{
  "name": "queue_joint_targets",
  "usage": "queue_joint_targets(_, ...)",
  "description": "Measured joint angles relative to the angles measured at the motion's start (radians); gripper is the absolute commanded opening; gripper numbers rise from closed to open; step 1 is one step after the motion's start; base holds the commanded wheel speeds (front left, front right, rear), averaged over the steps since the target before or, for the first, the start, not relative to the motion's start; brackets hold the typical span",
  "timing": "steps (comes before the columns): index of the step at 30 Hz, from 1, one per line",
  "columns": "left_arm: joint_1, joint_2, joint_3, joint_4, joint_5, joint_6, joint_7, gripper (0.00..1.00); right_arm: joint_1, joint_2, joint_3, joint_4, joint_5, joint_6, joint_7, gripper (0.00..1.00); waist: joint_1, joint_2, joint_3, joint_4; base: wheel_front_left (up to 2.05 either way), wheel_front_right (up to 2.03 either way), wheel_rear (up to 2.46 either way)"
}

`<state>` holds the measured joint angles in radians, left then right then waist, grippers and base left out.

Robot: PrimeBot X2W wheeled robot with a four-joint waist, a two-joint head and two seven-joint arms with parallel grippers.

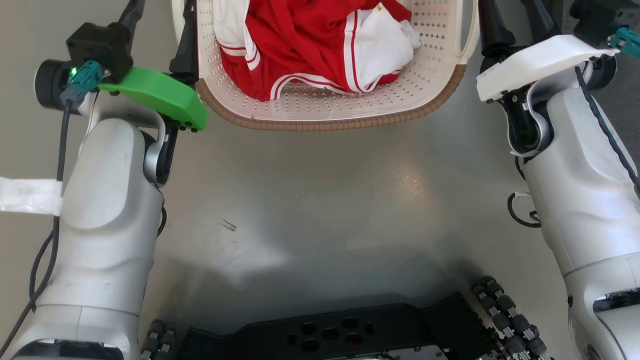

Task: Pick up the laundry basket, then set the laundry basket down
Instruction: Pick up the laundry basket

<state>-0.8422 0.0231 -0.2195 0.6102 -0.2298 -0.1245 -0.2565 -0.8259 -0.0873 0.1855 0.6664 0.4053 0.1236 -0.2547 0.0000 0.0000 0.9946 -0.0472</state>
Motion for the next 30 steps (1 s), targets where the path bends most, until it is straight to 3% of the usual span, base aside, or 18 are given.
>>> queue_joint_targets(30,-0.163,-0.002,-0.106,0.253,-0.113,-0.004,0.071,1.00,-0.155,0.021,0.119,0.254,0.126,0.000,0.000,1.00,0.0000,0.0000,0.072,-0.007,0.00,0.00,0.00)
